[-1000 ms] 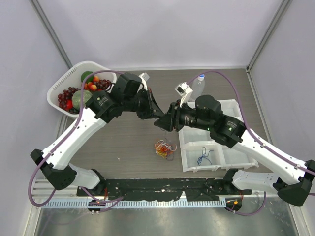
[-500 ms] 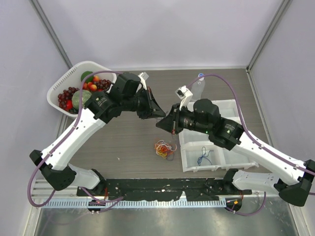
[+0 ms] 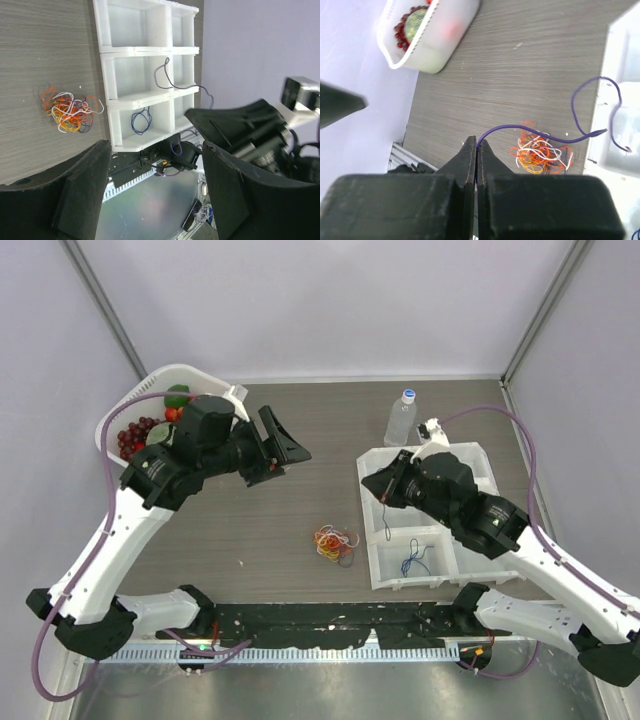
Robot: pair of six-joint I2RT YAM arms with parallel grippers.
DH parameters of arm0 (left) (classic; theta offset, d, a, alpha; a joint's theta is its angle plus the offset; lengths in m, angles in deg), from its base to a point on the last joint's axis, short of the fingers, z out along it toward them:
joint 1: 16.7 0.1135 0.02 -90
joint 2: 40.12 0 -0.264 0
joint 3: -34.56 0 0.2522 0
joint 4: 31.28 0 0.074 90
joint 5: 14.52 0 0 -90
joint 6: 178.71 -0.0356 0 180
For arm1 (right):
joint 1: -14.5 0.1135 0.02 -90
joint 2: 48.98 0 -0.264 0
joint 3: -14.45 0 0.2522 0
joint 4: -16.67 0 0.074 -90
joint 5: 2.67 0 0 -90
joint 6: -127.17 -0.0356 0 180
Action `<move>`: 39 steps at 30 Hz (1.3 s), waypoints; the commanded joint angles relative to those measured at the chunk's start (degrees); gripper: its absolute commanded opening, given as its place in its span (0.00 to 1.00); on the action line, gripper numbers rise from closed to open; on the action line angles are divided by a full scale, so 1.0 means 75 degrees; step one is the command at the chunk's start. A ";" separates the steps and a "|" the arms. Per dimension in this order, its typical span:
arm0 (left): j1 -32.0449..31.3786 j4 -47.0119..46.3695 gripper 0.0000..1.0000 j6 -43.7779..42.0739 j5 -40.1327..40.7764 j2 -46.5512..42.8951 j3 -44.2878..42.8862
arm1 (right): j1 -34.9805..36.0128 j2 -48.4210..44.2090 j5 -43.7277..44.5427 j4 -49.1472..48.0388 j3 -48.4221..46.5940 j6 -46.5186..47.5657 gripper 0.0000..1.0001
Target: Untangle the cables
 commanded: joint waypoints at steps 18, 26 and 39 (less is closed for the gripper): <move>0.0013 -0.0549 0.75 0.0673 -0.0693 -0.0621 0.1238 | -0.4097 0.0269 -0.2224 0.0522 0.1872 -0.3133 0.01; 0.0013 -0.0479 0.74 0.0544 -0.0740 -0.0668 0.1403 | -0.4168 0.1510 -0.1029 0.0219 0.1837 -0.2572 0.01; 0.0025 -0.0361 0.73 0.0216 -0.0822 -0.0375 0.1321 | -0.4168 0.1020 -0.0020 -0.4053 0.3733 -0.2066 0.03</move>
